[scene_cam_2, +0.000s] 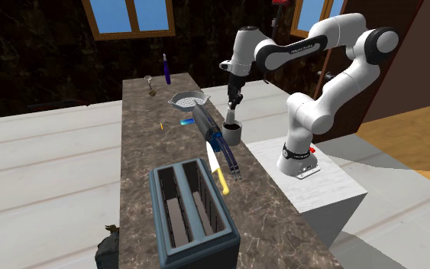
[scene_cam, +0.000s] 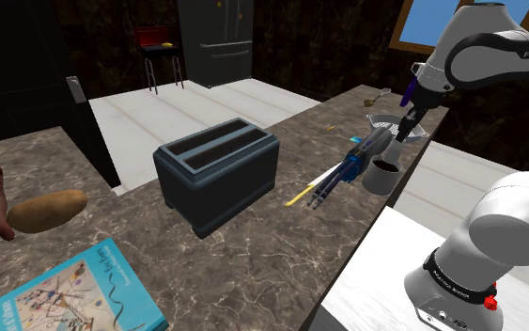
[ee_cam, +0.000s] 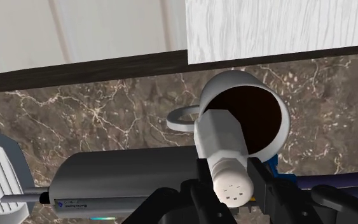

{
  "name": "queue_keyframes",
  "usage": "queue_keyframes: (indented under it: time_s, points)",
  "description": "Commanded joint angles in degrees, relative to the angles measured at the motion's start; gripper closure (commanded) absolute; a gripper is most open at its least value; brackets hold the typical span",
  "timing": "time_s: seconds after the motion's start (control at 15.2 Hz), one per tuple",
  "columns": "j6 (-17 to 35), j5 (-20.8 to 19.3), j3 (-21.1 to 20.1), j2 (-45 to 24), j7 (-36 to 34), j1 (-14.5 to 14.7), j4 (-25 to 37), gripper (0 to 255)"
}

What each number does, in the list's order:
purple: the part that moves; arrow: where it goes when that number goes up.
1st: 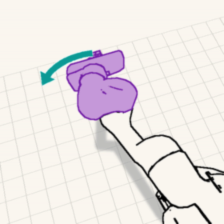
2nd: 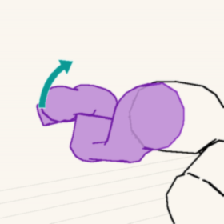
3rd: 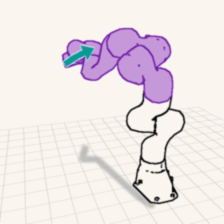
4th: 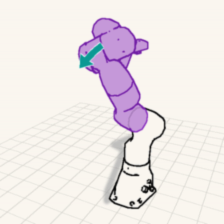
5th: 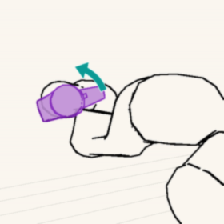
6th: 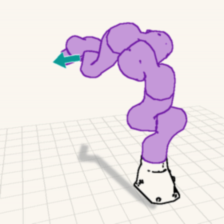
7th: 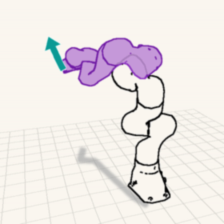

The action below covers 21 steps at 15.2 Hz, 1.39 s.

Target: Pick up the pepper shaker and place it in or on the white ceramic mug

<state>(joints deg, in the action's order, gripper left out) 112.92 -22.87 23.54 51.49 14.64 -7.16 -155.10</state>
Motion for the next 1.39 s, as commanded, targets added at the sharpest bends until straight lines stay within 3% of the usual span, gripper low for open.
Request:
queue_keyframes:
  time_s: [0.0, 0.2, 0.26, 0.59, 0.86, 1.32]
  points:
    - [-0.15, 0.04, 0.07, -0.17, -0.03, 0.00, -0.61, 255]
    - [-0.15, 0.05, 0.06, -0.18, -0.02, -0.01, -0.62, 255]
    - [-0.28, 0.06, 0.07, -0.14, 0.06, -0.03, -0.51, 0]
    - [-0.15, 0.05, 0.06, -0.18, -0.02, -0.01, -0.62, 0]
    - [-8.00, 2.44, -2.65, 1.61, 0.40, 0.72, 5.39, 0]
    - [-7.99, 2.45, -2.65, 1.61, 0.40, 0.72, 5.39, 0]
